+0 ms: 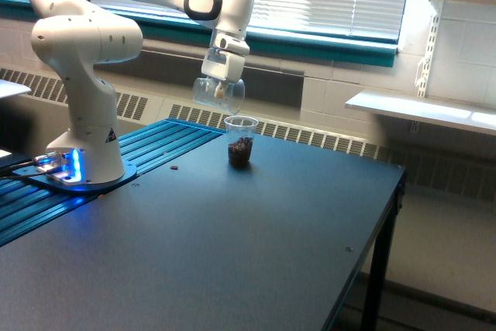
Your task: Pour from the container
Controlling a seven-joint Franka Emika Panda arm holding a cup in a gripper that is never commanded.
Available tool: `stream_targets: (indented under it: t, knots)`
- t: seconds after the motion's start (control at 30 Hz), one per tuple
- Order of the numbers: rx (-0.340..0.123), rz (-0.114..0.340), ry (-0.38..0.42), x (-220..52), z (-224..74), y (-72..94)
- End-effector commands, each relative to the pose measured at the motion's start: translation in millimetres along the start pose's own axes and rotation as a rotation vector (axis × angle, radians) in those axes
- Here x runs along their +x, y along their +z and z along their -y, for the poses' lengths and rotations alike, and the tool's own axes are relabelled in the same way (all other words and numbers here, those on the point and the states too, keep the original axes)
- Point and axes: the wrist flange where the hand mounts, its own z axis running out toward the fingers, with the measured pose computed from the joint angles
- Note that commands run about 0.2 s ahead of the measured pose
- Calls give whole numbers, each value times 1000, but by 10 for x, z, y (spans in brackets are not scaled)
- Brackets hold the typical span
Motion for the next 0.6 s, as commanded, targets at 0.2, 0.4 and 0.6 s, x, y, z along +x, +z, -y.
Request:
stream_targets:
  t: [0.2,0.4,0.6]
  knots:
    - [22,7,-13,4,-18,-29]
    - [49,1,-5,-5,-40,-53]
    - [68,-19,-3,-1,-72,-46]
